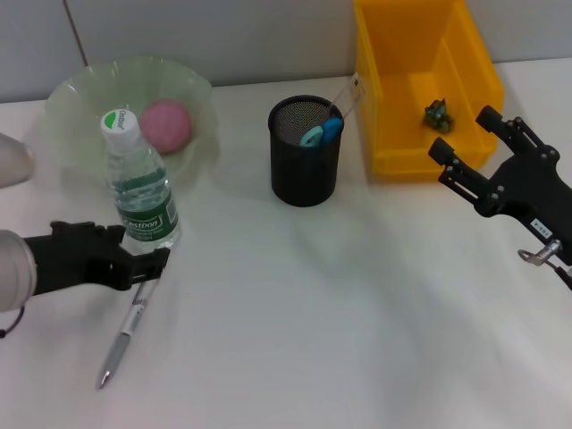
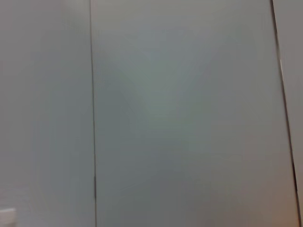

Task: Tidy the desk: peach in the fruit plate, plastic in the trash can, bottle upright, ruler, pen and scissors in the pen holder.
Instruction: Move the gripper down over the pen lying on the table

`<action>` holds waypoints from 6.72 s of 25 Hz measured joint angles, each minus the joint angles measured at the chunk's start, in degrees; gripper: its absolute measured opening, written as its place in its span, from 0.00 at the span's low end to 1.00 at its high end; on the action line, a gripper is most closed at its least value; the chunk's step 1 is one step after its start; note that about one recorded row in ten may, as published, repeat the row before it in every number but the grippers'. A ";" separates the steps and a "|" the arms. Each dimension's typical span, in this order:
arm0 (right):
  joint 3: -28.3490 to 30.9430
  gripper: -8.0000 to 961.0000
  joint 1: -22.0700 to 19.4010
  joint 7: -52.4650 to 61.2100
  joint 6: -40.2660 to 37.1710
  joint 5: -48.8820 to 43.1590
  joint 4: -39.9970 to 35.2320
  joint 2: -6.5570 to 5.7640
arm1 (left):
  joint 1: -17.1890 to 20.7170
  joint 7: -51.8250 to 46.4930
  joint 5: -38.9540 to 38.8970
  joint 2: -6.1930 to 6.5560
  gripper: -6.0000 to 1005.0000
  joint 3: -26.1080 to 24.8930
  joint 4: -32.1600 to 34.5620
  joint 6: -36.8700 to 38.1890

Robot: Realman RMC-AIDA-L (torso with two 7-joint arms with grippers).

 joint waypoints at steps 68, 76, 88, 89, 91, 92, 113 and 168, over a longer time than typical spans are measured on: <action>-0.89 0.85 0.92 0.88 2.93 0.01 0.44 0.00 | -21.21 -17.82 17.30 -0.34 0.62 5.82 -17.01 11.08; -0.89 0.85 0.83 0.88 2.92 0.01 0.44 0.00 | -21.30 -17.81 17.64 -0.33 0.56 5.50 -15.83 12.87; -0.89 0.85 0.84 0.88 2.90 0.01 0.44 0.00 | -22.08 -17.91 17.96 -0.40 0.56 5.45 -16.08 13.03; -0.89 0.85 0.87 0.88 2.90 0.01 0.44 0.00 | -22.14 -17.90 17.96 -0.40 0.56 5.44 -16.09 13.03; -0.89 0.85 0.93 0.88 2.90 0.01 0.44 0.00 | -22.32 -17.91 17.96 -0.42 0.56 5.41 -16.10 13.04; -0.89 0.85 0.96 0.88 2.90 0.01 0.44 0.00 | -22.40 -17.91 17.95 -0.42 0.56 5.40 -16.11 13.06; -0.89 0.85 0.91 0.88 2.91 0.01 0.44 0.00 | -23.55 -17.91 17.95 -0.60 0.56 5.40 -17.71 12.76; -0.89 0.85 0.74 0.92 3.70 0.01 0.62 0.09 | -26.94 -17.85 17.86 -0.42 0.19 5.00 -22.23 12.40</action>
